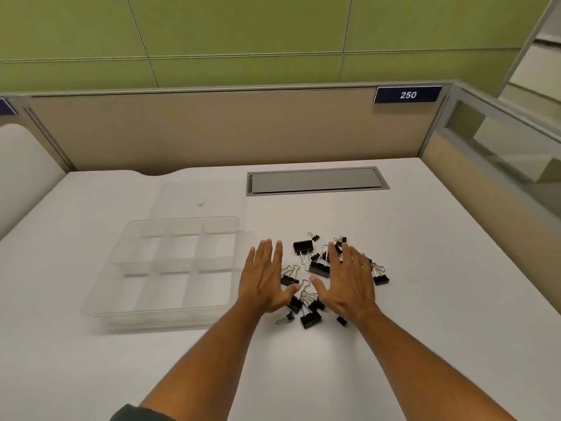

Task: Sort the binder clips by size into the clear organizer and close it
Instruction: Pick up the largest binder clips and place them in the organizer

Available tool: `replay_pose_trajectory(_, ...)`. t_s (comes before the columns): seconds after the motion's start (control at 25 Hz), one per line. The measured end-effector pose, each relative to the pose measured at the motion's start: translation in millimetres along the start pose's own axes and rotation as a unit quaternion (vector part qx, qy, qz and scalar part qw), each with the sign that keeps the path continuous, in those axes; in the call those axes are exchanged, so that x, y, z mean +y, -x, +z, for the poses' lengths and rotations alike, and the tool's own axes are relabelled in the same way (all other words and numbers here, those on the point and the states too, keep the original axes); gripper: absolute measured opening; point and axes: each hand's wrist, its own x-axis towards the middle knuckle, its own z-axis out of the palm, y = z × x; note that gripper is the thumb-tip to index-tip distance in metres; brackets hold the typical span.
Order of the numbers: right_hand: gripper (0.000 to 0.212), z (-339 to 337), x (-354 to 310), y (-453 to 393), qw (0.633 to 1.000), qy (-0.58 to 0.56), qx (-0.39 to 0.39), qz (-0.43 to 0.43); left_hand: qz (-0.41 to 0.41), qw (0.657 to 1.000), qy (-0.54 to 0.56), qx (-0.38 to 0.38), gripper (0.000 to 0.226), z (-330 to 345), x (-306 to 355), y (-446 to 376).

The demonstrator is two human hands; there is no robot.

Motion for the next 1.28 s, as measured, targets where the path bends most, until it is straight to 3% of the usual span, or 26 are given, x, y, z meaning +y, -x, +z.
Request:
replay_pose_trajectory(0.12, 0.067, 7.4, -3.1, -8.8, 0.999, 0.017, 0.033, 0.010, 0.009, 1.000, 0.000, -0.001, 0.099, 2.6, -0.3, -7.9)
replay_pose_trajectory(0.24, 0.053, 13.2, -12.5, -19.6, 1.000, 0.005, 0.006, 0.027, 0.021, 1.000, 0.017, -0.013, 0.096, 6.0, 0.1, -16.2)
replay_pose_trajectory(0.44, 0.048, 19.1, -29.8, -30.4, 0.998, 0.023, -0.008, 0.066, 0.034, 0.998, 0.047, -0.010, 0.093, 6.4, -5.4, -29.0)
replay_pose_trajectory(0.96, 0.031, 23.3, -11.3, -26.8, 0.996, -0.068, 0.027, 0.048, 0.076, 0.996, 0.031, -0.027, 0.074, 5.7, 7.7, -68.8)
replay_pose_trajectory(1.12, 0.028, 21.8, 0.7, -21.3, 0.989, -0.129, 0.055, 0.048, 0.165, 0.982, -0.018, -0.091, 0.089, 6.6, 15.7, -95.9)
replay_pose_trajectory(1.28, 0.028, 17.3, 7.7, -20.4, 0.986, -0.154, 0.061, 0.034, 0.168, 0.974, -0.065, -0.136, 0.068, 13.0, 20.6, -106.3)
